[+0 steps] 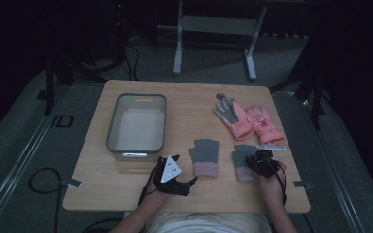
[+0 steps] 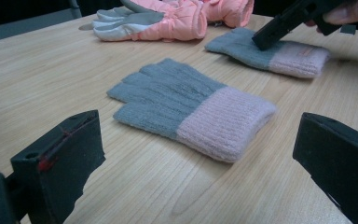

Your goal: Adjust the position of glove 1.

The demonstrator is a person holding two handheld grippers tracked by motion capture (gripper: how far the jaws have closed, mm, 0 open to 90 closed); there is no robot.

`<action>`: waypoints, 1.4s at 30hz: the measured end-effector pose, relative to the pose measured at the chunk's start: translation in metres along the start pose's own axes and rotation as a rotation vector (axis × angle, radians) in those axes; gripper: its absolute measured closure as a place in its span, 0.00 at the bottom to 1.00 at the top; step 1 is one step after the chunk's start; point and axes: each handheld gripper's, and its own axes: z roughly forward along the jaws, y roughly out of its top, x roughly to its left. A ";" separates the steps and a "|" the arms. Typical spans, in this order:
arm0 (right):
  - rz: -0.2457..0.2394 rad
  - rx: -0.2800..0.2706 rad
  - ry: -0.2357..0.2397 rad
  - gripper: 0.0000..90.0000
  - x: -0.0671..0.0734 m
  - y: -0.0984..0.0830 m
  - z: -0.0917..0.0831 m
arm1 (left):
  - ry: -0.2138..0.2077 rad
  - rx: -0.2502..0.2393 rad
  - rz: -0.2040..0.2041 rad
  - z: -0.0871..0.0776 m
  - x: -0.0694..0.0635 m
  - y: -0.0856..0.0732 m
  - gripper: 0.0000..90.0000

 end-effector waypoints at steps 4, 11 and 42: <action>-0.105 0.001 0.035 0.78 -0.007 0.006 -0.005 | 0.000 0.001 0.000 0.000 0.000 0.000 0.01; -0.203 0.015 0.120 0.73 -0.024 0.012 -0.009 | 0.000 -0.002 -0.003 0.000 0.000 0.000 0.01; -0.169 0.025 0.101 0.94 -0.015 0.014 -0.003 | 0.001 0.000 -0.003 0.000 0.000 0.000 0.01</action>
